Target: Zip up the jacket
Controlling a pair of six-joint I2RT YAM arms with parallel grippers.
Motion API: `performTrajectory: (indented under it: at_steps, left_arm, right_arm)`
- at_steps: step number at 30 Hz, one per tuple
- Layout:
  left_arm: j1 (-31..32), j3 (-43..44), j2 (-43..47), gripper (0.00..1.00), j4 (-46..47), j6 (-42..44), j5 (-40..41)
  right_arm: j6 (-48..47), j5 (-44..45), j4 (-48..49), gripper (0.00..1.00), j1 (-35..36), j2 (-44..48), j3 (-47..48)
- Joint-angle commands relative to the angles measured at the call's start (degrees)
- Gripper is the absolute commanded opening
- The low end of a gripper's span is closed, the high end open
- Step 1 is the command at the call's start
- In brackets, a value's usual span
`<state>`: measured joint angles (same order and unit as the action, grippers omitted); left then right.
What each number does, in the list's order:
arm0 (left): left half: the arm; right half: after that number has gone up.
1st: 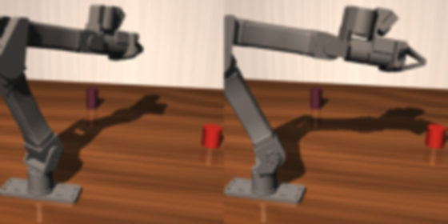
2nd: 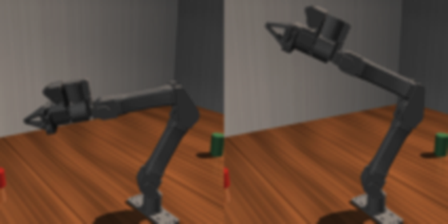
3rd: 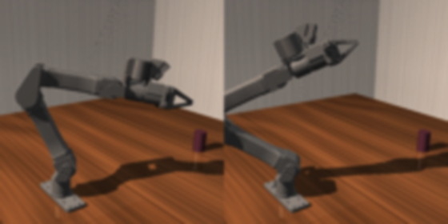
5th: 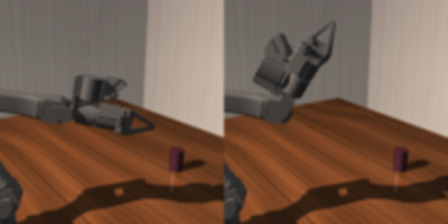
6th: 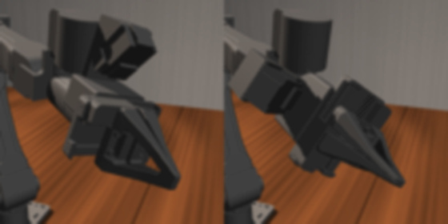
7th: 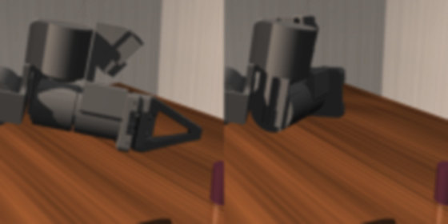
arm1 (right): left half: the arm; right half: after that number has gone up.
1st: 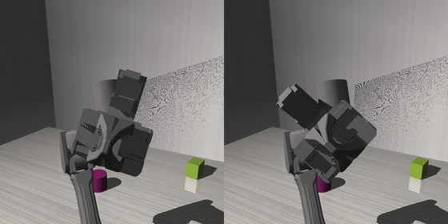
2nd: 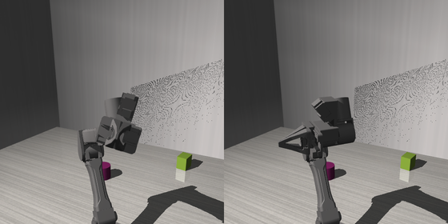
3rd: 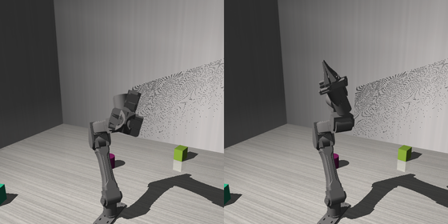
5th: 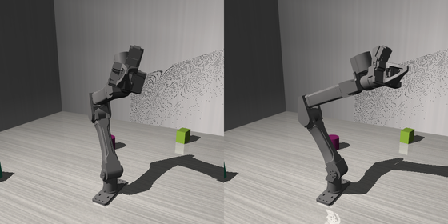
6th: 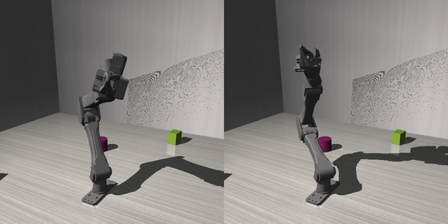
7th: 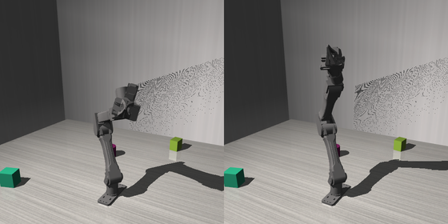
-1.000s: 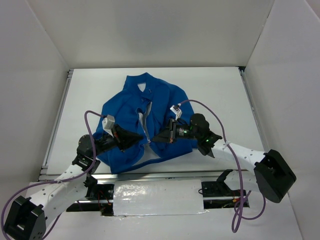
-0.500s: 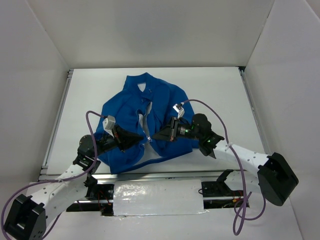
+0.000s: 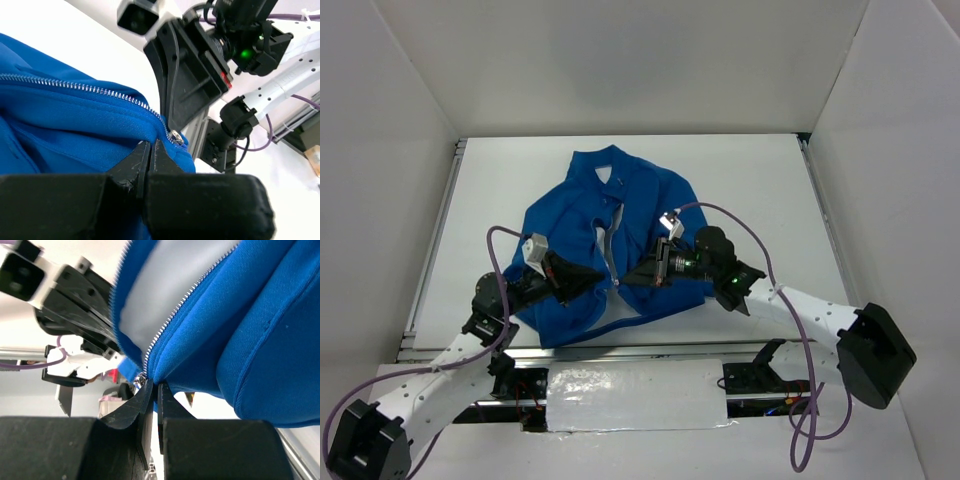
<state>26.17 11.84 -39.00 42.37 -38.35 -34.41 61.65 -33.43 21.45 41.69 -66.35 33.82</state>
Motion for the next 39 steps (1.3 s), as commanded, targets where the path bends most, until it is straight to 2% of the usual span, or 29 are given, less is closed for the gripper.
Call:
performTrajectory:
  at_steps: [1, 8, 11, 18, 26, 31, 39]
  left_arm:
    - [0.37, 1.61, 2.35, 0.00, 2.98, 4.15, 1.80]
    - [0.46, -2.17, 2.71, 0.00, 13.87, 9.51, 2.59]
    - [0.63, -1.82, 0.35, 0.00, 15.36, 11.79, 2.95]
    - [1.95, -1.46, -0.64, 0.00, 16.42, 14.26, 4.96]
    - [2.65, -3.48, 2.62, 0.00, 15.90, 14.79, 8.13]
    - [2.83, -4.19, 1.57, 0.00, 16.95, 14.44, 8.13]
    - [2.92, -4.10, -0.90, 0.00, 19.33, 13.04, 7.17]
  right_arm:
    - [-0.74, -0.23, -1.59, 0.00, 2.42, 2.01, 1.60]
    - [1.37, 0.82, 2.27, 0.00, 4.45, 6.13, -2.18]
    - [0.93, 2.14, 3.33, 0.00, 4.71, 6.93, -2.53]
    - [-0.65, 6.88, 0.70, 0.00, 4.98, 6.50, -1.40]
    - [1.54, 7.50, 5.26, 0.00, 4.98, 4.12, -1.83]
    - [2.69, 7.94, 10.96, 0.00, 5.06, 5.87, -4.55]
    - [0.67, 6.27, 15.01, 0.00, 4.98, 5.62, -5.35]
